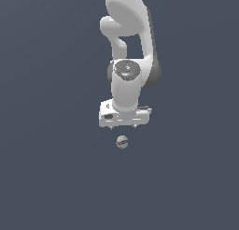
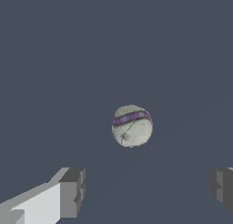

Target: Pick up the object and move it to a goal position.

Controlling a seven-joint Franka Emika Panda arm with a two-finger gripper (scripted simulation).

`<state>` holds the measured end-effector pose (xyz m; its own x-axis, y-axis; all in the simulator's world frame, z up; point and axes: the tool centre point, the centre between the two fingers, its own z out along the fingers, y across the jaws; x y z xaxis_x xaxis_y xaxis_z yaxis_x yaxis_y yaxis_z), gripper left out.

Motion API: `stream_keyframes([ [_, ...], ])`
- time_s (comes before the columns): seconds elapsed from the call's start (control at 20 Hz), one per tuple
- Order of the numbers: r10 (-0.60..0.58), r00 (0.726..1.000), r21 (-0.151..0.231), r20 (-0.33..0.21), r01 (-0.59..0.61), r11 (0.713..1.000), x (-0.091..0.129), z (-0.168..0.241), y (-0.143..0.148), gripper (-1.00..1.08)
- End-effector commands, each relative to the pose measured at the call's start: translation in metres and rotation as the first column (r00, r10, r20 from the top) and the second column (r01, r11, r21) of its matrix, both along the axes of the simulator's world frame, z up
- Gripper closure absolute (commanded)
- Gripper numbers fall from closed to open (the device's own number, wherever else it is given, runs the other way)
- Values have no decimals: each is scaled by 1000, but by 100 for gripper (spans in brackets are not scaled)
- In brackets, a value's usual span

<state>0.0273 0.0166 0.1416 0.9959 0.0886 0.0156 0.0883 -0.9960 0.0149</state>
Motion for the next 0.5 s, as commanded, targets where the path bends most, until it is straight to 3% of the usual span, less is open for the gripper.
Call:
stream_keyframes([
  [0.0,12,1000,4,-5,-12,1000,7,-15,-1,-92],
  [0.45,38,999,12,-16,-38,999,20,-51,-4,-92],
])
